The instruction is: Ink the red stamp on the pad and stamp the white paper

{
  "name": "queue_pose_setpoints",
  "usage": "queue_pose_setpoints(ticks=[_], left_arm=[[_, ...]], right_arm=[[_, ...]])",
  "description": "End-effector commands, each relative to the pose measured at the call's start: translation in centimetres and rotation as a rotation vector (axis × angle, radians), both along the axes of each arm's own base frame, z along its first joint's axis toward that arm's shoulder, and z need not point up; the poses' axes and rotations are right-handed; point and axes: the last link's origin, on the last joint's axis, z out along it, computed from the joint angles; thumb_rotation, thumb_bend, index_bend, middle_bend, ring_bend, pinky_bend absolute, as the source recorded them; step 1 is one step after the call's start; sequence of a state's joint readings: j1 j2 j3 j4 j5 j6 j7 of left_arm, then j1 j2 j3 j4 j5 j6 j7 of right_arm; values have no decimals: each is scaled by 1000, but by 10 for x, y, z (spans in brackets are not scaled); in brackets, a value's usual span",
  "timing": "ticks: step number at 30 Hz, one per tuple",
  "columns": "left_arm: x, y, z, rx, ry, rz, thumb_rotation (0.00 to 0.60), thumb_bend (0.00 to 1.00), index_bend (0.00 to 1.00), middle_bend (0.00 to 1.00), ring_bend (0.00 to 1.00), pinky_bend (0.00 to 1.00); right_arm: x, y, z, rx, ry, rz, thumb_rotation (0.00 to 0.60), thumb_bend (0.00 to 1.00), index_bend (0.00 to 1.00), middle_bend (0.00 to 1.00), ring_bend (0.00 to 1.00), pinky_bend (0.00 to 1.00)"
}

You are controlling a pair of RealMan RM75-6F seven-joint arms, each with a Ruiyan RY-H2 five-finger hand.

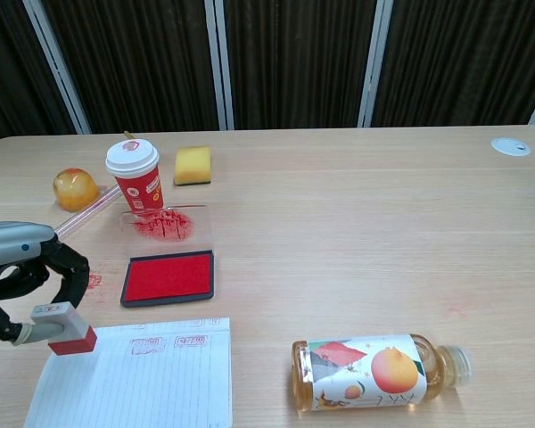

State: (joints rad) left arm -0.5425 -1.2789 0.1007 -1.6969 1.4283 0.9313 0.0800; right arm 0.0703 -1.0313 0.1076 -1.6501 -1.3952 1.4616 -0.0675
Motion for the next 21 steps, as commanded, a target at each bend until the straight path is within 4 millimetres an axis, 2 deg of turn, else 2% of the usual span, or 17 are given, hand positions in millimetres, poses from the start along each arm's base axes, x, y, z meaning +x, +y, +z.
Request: queue_pose_setpoints(ticks=[1, 21], left_arm=[[-7, 0, -5, 22, 15, -19, 600, 419, 590, 577, 821, 804], [-14, 8, -22, 28, 30, -7, 600, 416, 593, 580, 821, 804]], right_arm=[[0, 0, 0, 0, 0, 1, 600, 0, 0, 0, 0, 0], [-3, -1, 0, -3, 8, -12, 600, 0, 0, 0, 0, 0]])
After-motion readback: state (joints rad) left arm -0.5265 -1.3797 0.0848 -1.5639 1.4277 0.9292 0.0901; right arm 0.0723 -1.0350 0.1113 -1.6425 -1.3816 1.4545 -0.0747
